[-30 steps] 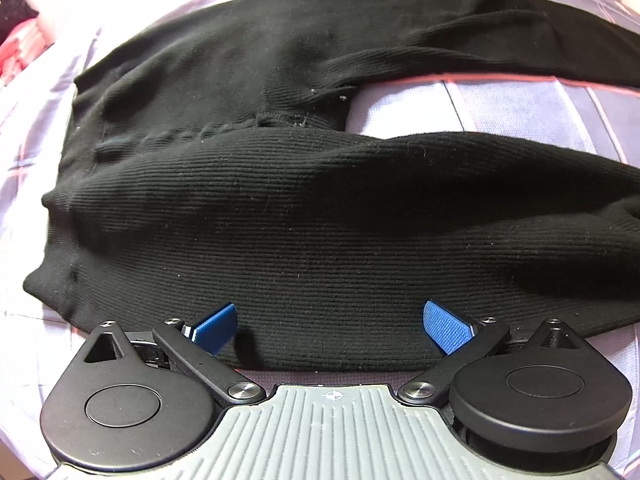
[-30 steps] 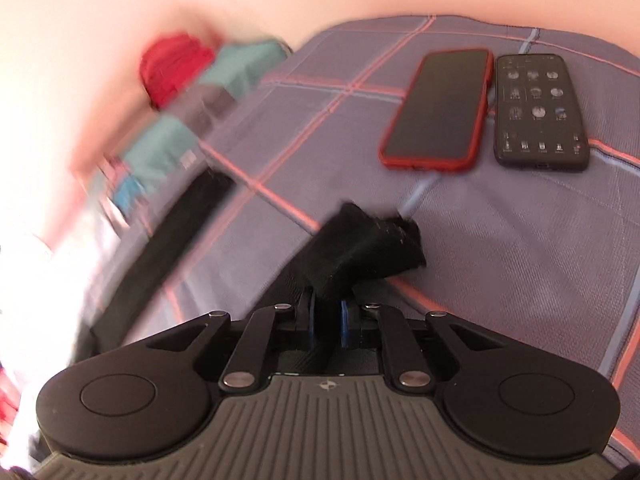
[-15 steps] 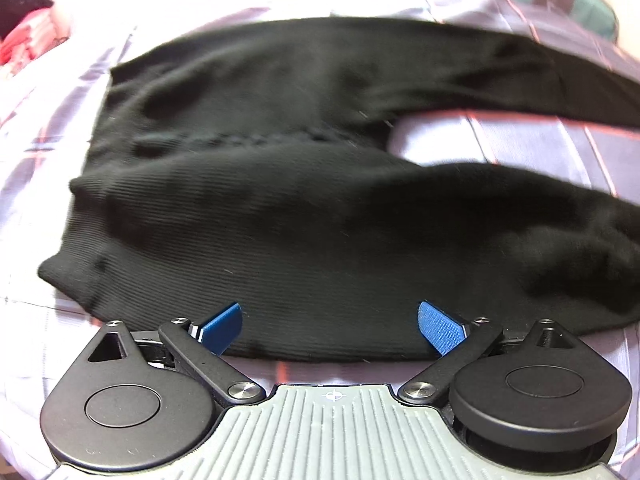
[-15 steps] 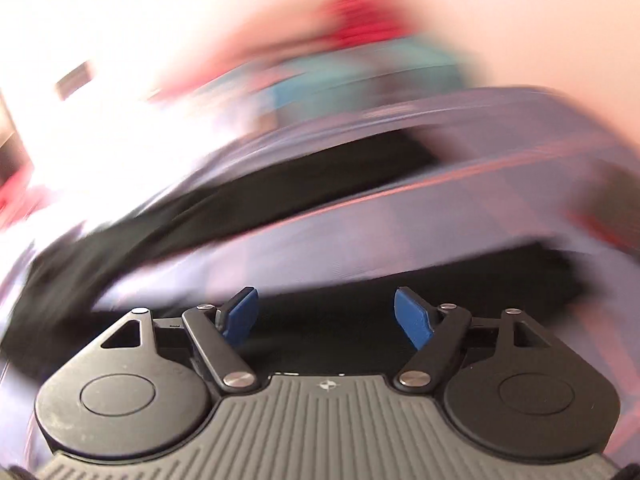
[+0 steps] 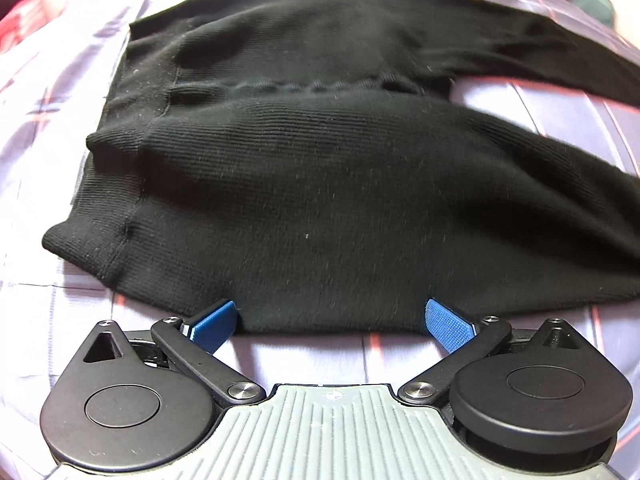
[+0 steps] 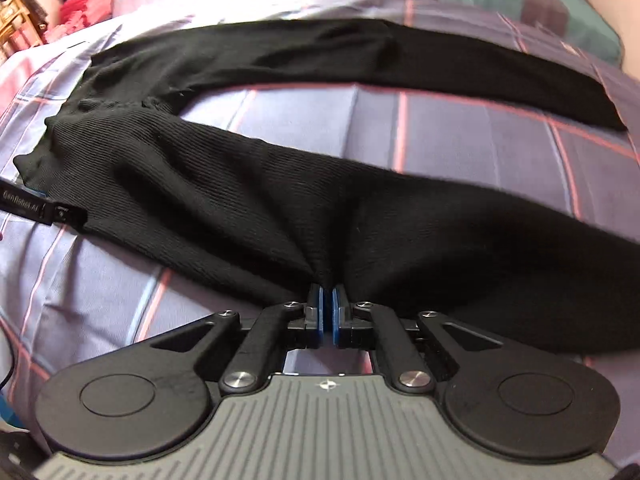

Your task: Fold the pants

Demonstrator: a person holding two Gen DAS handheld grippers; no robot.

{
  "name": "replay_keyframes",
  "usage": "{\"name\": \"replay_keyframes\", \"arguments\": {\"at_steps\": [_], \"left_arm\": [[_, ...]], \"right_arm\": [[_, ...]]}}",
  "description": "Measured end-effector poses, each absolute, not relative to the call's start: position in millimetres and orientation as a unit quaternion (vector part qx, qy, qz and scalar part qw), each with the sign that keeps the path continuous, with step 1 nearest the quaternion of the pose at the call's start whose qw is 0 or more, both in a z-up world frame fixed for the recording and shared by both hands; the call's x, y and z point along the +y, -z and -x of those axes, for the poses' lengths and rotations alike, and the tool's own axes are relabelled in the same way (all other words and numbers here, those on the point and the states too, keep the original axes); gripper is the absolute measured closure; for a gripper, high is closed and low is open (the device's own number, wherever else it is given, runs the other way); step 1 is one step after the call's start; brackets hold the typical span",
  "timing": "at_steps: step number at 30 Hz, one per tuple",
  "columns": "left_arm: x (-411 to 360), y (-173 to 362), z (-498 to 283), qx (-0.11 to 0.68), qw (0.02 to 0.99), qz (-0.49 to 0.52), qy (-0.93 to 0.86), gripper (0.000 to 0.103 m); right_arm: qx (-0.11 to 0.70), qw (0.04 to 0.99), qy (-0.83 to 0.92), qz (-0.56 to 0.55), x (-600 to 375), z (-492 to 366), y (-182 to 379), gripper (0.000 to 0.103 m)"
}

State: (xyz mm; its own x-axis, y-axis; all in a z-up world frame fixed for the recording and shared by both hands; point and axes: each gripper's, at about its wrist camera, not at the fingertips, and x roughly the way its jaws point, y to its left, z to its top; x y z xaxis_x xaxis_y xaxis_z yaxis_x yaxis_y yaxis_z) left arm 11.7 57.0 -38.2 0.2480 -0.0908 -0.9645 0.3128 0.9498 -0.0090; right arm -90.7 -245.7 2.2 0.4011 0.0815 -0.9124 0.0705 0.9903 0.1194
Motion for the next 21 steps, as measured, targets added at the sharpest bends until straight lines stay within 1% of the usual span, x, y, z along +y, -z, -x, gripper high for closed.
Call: {"name": "replay_keyframes", "arguments": {"at_steps": [1,2,3,4,5,7,10,12,13,14,15,16,18,19,20,21], "left_arm": [[58.5,37.9,-10.3,0.598,0.785,-0.094,0.132,0.0],[59.5,37.7,-11.4,0.598,0.785,-0.092,0.134,0.0],[60.5,37.6,-13.8,0.6,0.784,-0.089,0.135,0.0],[61.4,37.7,-15.2,0.602,0.783,-0.085,0.134,0.0],[61.8,38.1,-17.0,0.603,0.782,-0.082,0.135,0.0],[61.7,39.1,-16.8,0.602,0.782,-0.085,0.14,0.0],[66.2,39.0,-11.2,0.594,0.785,-0.091,0.15,0.0],[71.3,38.7,-6.4,0.592,0.786,-0.097,0.15,0.0],[73.5,39.4,-6.1,0.593,0.785,-0.101,0.146,0.0],[75.8,41.2,-5.8,0.599,0.783,-0.106,0.133,0.0],[81.7,41.9,-5.5,0.601,0.783,-0.1,0.123,0.0],[88.7,41.3,-6.1,0.601,0.785,-0.091,0.118,0.0],[101.5,37.5,-7.5,0.604,0.786,-0.086,0.099,0.0],[110.0,34.0,-8.6,0.605,0.787,-0.074,0.097,0.0],[118.3,28.4,-8.4,0.604,0.788,-0.063,0.098,0.0],[125.1,23.6,-10.7,0.602,0.791,-0.054,0.097,0.0]], "right_arm": [[0.538,0.84,0.005,-0.074,-245.8,93.0,-8.2,0.089],[0.522,0.851,0.017,-0.058,-240.1,91.4,-17.0,0.074],[0.498,0.866,0.025,-0.027,-228.8,89.0,-27.8,0.066],[0.472,0.881,0.021,0.004,-215.2,85.9,-38.3,0.053],[0.45,0.893,0.002,0.025,-201.5,82.0,-46.2,0.045],[0.438,0.896,-0.065,0.032,-173.4,70.1,-50.2,0.041],[0.452,0.878,-0.156,0.03,-132.2,48.5,-34.9,0.043],[0.468,0.866,-0.173,0.043,-111.5,33.0,-15.7,0.044],[0.487,0.857,-0.168,0.037,-107.1,25.3,-4.3,0.053],[0.517,0.839,-0.169,0.017,-106.6,20.2,7.5,0.075],[0.544,0.82,-0.175,-0.015,-109.7,18.4,16.4,0.078],[0.546,0.816,-0.186,-0.032,-113.5,21.4,13.3,0.078],[0.596,0.765,-0.229,-0.085,-118.7,24.9,12.3,0.078],[0.61,0.747,-0.247,-0.094,-119.8,28.6,9.7,0.079],[0.615,0.739,-0.261,-0.085,-116.4,32.6,5.1,0.079],[0.597,0.754,-0.265,-0.065,-113.4,36.1,-4.7,0.078]]}}
